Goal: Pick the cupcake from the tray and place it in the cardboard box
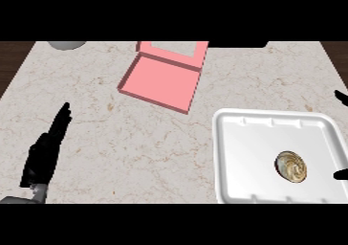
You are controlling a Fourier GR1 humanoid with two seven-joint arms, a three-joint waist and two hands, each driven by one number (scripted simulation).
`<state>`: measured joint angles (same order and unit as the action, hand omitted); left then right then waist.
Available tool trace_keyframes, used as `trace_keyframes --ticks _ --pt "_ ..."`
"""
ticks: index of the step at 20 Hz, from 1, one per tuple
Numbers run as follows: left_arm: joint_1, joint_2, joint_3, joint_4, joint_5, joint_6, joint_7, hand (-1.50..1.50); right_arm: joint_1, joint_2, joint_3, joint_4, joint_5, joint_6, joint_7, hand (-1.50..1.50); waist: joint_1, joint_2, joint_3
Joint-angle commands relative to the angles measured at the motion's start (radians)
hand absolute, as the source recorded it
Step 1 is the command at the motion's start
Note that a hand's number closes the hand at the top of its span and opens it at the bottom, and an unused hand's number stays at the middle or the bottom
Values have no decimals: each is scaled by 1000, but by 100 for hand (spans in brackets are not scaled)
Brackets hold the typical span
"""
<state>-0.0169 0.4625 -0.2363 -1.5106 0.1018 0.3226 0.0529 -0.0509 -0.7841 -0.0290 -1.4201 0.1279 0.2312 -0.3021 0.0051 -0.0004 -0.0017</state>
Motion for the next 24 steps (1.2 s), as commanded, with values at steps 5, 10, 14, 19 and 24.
trace_keyframes --ticks 5,10,14,19,24 --pt "-15 -23 1 7 -28 9 11 0 -18 -127 159 -118 121 222 221 -150 -4 0 0" --pt "42 -15 35 -65 -39 -20 39 0 49 -48 174 -233 183 229 334 -150 -5 -1 1" --pt "-59 -47 76 2 -50 -54 65 0 47 16 153 -223 244 221 381 -150 -8 0 2" --pt "19 -66 86 -43 -87 -71 60 0 59 89 180 -245 359 217 441 -150 -4 0 2" --pt "73 -101 73 -144 -139 -60 100 0 103 113 144 -213 411 222 388 -150 -4 -1 2"
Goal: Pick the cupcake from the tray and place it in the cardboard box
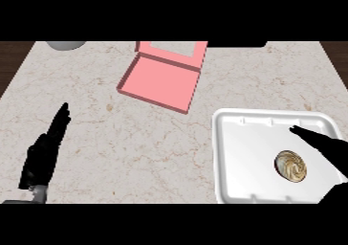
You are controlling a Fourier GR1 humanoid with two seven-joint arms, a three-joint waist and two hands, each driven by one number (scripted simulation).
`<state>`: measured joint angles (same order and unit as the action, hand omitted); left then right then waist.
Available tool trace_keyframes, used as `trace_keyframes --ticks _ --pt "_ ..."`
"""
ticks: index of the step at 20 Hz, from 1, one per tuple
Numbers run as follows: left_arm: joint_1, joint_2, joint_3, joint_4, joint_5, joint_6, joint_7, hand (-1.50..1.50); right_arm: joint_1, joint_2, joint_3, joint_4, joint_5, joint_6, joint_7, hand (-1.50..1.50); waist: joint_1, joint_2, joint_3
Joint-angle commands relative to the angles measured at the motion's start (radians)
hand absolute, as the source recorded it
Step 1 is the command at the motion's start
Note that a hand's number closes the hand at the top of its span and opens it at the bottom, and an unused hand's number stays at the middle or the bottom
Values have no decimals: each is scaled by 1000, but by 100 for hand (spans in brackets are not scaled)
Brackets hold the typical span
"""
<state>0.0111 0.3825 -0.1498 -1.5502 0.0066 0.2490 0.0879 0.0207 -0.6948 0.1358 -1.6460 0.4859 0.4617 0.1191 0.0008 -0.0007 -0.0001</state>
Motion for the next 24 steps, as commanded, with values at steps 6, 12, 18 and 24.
trace_keyframes --ticks 6,12,18,24 --pt "-45 -61 79 84 -50 -60 -24 0 65 86 -50 -5 117 12 -71 -150 -4 0 0" --pt "-1 -97 72 -13 -106 -75 31 0 25 156 -60 30 189 34 -68 -150 -1 0 0" --pt "-29 -89 161 84 -79 -163 -68 0 21 216 -69 83 265 -1 -109 -150 -2 1 0" --pt "-72 -114 169 23 -111 -177 60 0 17 240 -88 162 321 -19 -174 -150 -2 1 0"
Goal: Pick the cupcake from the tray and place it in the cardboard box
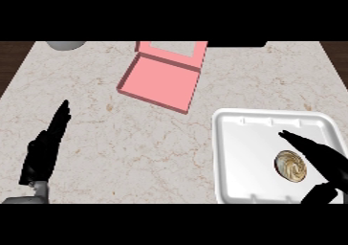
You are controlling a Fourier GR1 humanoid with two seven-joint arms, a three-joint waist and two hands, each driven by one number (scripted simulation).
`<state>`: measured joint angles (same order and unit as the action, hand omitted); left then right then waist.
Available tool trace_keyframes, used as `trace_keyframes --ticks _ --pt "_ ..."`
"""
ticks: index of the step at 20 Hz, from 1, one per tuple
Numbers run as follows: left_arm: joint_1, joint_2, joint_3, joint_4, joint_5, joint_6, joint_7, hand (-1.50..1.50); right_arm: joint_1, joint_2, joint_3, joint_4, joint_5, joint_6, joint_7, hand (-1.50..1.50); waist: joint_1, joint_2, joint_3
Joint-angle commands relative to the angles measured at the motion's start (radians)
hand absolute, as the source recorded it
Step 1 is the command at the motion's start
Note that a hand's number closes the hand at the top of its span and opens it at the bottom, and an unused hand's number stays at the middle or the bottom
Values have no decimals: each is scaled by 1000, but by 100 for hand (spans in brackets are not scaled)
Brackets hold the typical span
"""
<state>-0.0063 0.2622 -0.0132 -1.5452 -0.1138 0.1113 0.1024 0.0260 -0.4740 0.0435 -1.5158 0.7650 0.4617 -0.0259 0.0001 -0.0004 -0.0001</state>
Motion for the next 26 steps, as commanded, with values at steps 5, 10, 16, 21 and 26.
trace_keyframes --ticks 5,10,16,21,26 --pt "-19 -31 36 5 -49 -24 16 0 -36 38 -16 64 81 15 -39 -150 1 0 0" --pt "45 -50 42 -18 -57 -46 -37 0 -4 57 -21 48 106 22 -33 -150 0 0 0" --pt "-13 -59 54 18 -72 -44 -7 0 -35 93 1 129 170 -129 -119 150 0 0 0" --pt "34 -61 51 -57 -62 -60 23 0 -40 74 -31 105 222 -242 -135 150 1 -1 0" --pt "-44 -76 -2 7 -73 -83 -25 0 -510 22 -1 429 286 -200 -199 150 109 31 3"
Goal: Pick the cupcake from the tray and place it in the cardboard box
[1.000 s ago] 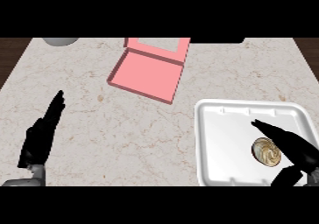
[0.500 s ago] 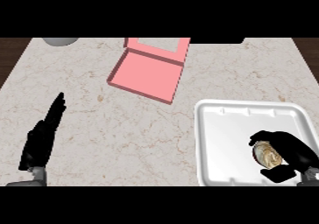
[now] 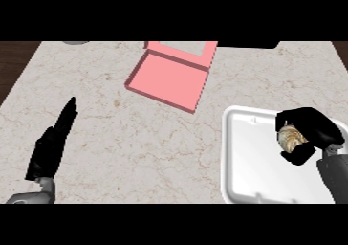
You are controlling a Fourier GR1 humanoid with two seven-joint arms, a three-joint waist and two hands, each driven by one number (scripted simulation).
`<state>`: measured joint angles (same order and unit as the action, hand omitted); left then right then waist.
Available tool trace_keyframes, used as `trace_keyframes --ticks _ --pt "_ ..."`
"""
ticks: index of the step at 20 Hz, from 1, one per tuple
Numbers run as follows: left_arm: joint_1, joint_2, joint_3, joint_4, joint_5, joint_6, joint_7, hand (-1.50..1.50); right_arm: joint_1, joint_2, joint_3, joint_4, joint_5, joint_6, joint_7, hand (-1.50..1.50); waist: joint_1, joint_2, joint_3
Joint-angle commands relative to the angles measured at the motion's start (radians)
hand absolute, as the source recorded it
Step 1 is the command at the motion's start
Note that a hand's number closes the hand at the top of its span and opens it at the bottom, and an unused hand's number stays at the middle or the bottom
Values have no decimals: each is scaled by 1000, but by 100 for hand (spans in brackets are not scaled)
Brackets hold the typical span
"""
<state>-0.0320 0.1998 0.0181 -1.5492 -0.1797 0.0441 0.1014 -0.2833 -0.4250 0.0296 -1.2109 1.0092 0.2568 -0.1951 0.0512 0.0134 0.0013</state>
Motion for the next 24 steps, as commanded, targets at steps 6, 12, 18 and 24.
trace_keyframes --ticks 6,12,18,24 --pt "-24 -24 -53 -9 -22 -11 7 0 -461 -19 -19 391 53 -73 -137 150 76 22 3" --pt "-33 -26 -33 -3 -9 -8 23 0 -626 -58 -81 616 58 -215 -268 150 42 17 2" --pt "-35 -5 -7 22 -10 -10 -7 0 -756 9 -206 687 -129 -128 -457 150 17 8 1" --pt "-30 -22 2 51 -18 14 -27 0 -861 58 -273 755 -240 -8 -584 150 -3 3 0"
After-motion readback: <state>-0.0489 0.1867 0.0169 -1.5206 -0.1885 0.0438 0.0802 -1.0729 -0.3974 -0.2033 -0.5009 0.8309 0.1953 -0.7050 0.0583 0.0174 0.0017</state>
